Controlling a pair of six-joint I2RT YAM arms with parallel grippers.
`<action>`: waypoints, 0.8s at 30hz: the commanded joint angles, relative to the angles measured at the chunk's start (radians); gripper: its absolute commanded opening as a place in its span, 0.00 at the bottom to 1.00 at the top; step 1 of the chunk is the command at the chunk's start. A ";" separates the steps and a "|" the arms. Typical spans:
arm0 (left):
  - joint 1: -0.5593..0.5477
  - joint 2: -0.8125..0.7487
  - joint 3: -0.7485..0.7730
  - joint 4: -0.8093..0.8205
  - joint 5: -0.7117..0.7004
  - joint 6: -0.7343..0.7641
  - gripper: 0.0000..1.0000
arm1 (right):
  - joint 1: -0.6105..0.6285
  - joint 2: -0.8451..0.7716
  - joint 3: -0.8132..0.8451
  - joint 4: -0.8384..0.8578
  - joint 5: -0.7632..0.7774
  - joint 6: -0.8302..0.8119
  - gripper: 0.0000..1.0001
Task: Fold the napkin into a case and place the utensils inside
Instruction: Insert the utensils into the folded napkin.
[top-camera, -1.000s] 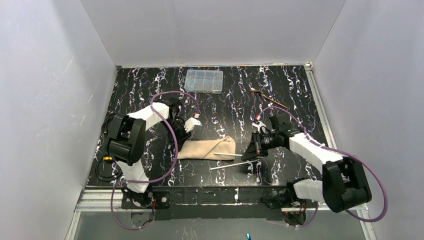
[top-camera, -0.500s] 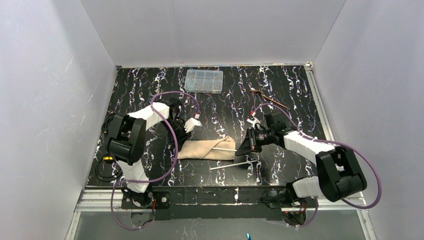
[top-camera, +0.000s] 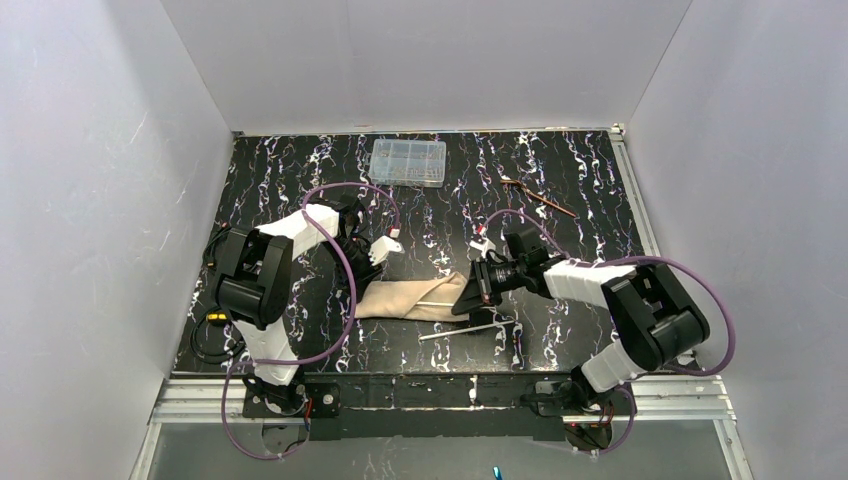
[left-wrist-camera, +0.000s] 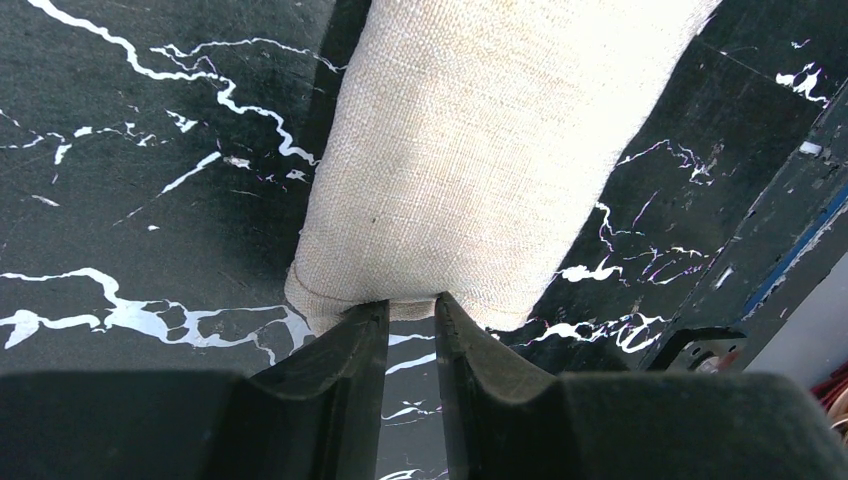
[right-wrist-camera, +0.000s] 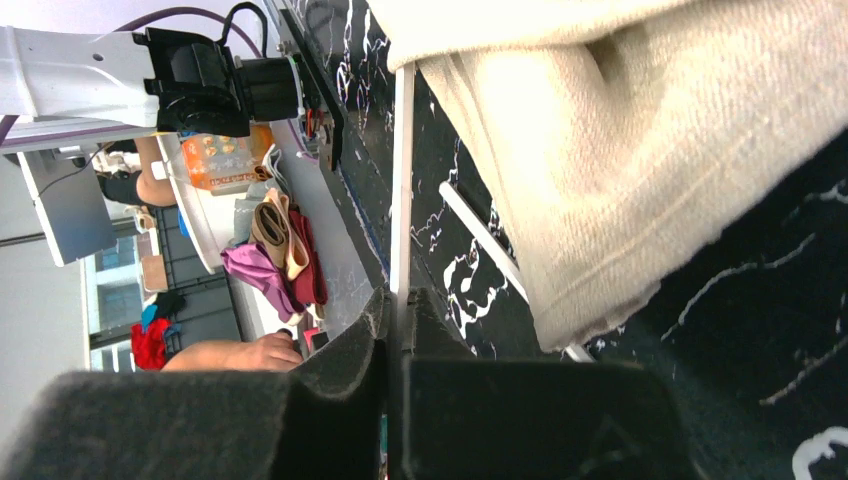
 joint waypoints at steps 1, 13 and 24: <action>0.002 0.037 -0.005 -0.002 -0.019 0.030 0.23 | 0.020 0.034 0.021 0.156 -0.012 0.049 0.01; 0.002 0.037 -0.006 -0.003 -0.031 0.051 0.22 | 0.099 0.156 0.076 0.297 0.007 0.066 0.01; 0.002 0.020 -0.014 -0.022 -0.024 0.074 0.22 | 0.134 0.173 0.189 0.107 0.132 -0.117 0.16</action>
